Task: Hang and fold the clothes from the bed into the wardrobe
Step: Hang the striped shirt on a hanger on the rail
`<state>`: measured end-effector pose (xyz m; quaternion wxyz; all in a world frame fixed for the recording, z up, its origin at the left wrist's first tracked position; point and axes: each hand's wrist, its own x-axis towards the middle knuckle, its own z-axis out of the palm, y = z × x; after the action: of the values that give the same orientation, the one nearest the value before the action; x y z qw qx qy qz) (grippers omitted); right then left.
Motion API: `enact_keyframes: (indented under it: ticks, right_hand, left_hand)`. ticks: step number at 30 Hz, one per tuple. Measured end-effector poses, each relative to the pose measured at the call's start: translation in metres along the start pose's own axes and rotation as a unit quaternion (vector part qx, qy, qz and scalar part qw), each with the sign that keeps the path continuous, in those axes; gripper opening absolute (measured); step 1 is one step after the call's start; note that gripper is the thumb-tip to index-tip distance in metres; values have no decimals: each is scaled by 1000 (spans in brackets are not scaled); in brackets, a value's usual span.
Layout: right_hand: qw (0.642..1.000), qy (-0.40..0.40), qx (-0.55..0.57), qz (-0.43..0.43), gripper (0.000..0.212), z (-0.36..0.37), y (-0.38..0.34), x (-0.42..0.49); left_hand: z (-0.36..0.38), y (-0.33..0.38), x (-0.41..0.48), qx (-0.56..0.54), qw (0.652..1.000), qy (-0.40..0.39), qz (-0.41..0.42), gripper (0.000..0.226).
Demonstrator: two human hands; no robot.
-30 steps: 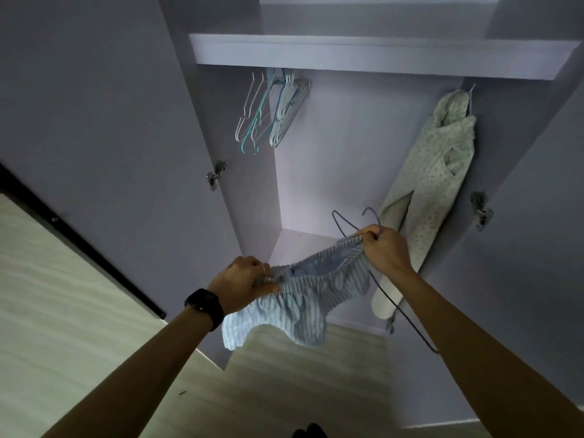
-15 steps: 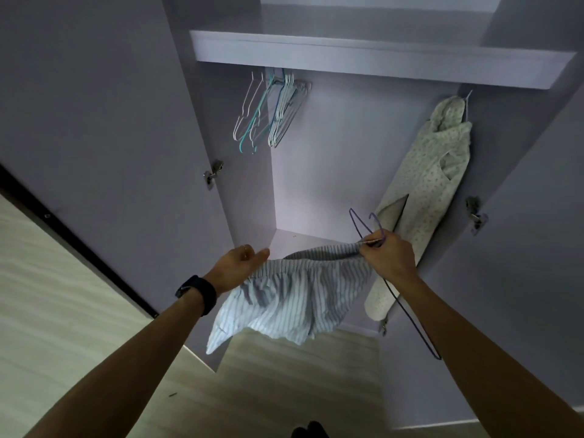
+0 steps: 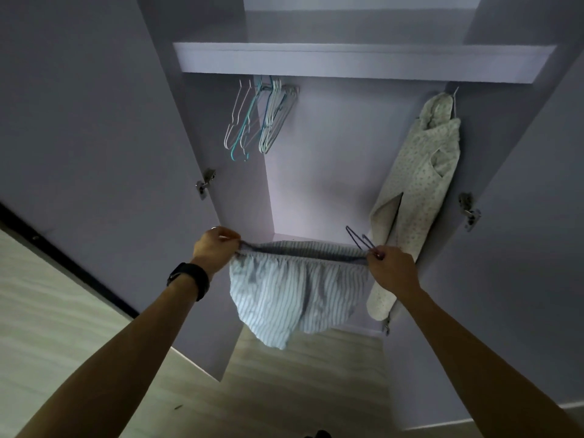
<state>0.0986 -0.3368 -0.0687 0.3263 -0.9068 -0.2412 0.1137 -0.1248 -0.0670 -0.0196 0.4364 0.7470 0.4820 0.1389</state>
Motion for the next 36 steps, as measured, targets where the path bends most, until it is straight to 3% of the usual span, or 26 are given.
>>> enact_keyframes:
  ticks: [3, 7, 9, 11, 12, 14, 17, 21, 24, 27, 29, 30, 33, 36]
  right_hand:
    - [997, -42, 51, 28, 22, 7, 9, 1]
    - [988, -63, 125, 66, 19, 5, 9, 1]
    - [986, -7, 144, 83, 26, -4, 3, 1]
    - [975, 91, 191, 72, 22, -21, -9, 3]
    - [955, 131, 255, 73, 23, -33, -17, 4]
    - [882, 169, 430, 92, 28, -63, -40, 4]
    - [765, 134, 623, 95, 21, -101, -75, 4]
    - [670, 99, 731, 84, 37, -115, -110, 4]
    - [645, 101, 753, 80, 34, -109, -126, 11]
    - [655, 112, 743, 77, 38, -96, -128, 24]
    - [690, 102, 712, 78, 43, -80, -121, 32]
    - [727, 93, 676, 76, 47, -71, -113, 33]
    - [883, 88, 460, 29, 45, -47, -78, 32]
    - [939, 83, 334, -13, 43, -46, -51, 37]
  left_hand:
    - [2, 20, -5, 42, 994, -73, 63, 14]
    - [16, 56, -9, 136, 978, -49, 151, 8]
    - [22, 73, -10, 155, 972, -25, 174, 3]
    - [26, 88, -11, 148, 973, -18, 178, 14]
    - [28, 94, -11, 141, 973, -24, 181, 18]
    - [31, 105, -12, 119, 973, -48, 191, 18]
    - [34, 119, -15, 100, 971, -73, 205, 13]
    - [28, 139, -17, 85, 968, -87, 220, 10]
    - [16, 150, -16, 68, 967, -95, 227, 12]
    - [5, 159, -17, 25, 969, -97, 227, 17]
    - [-3, 164, -16, -33, 969, -97, 225, 10]
    - [-7, 166, -16, -58, 968, -93, 226, 5]
    - [-30, 165, -9, -76, 970, -51, 226, 6]
    - [-49, 151, -2, 26, 979, -8, 204, 15]
